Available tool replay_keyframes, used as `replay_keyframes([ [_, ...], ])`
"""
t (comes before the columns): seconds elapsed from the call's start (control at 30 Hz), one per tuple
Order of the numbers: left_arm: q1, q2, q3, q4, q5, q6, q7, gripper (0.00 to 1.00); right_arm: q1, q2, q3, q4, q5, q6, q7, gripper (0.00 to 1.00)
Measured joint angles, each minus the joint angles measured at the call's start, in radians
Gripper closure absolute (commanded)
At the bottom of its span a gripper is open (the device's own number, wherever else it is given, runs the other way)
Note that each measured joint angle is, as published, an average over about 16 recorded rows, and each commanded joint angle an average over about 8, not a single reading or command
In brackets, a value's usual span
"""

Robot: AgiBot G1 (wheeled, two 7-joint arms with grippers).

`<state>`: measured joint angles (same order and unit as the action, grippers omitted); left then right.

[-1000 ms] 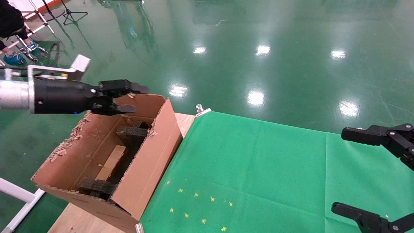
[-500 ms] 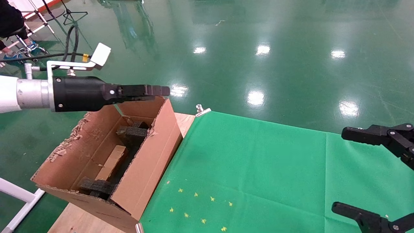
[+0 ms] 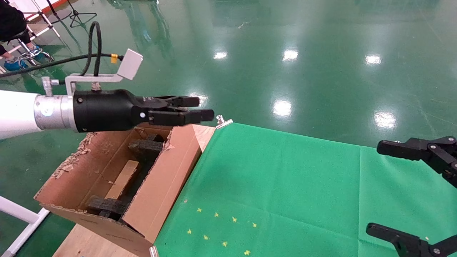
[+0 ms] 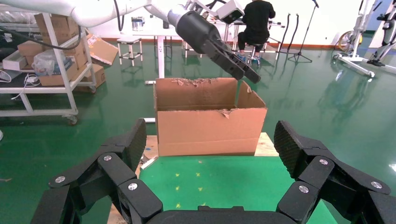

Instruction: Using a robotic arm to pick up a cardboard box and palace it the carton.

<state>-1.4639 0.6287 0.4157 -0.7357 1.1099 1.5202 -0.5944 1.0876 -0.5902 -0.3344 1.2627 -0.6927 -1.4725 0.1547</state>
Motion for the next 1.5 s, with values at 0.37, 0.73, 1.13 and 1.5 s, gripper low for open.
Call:
replay_keyframes([
  [0.37,0.154,-0.007,-0.054,-0.218,-0.150,-0.010,0.161,0.00,0.000,0.000,0.000,0.000,0.000,0.000,0.000,0.00],
  [0.73,0.306,-0.014,-0.107,-0.431,-0.298,-0.019,0.319,0.00,0.000,0.000,0.000,0.000,0.000,0.000,0.000,0.00],
  [1.13,0.404,-0.018,-0.141,-0.568,-0.394,-0.026,0.413,0.00,0.000,0.000,0.000,0.000,0.000,0.000,0.000,0.00],
  [1.5,0.400,-0.019,-0.140,-0.562,-0.391,-0.026,0.411,0.00,0.000,0.000,0.000,0.000,0.001,0.001,0.000,0.00],
])
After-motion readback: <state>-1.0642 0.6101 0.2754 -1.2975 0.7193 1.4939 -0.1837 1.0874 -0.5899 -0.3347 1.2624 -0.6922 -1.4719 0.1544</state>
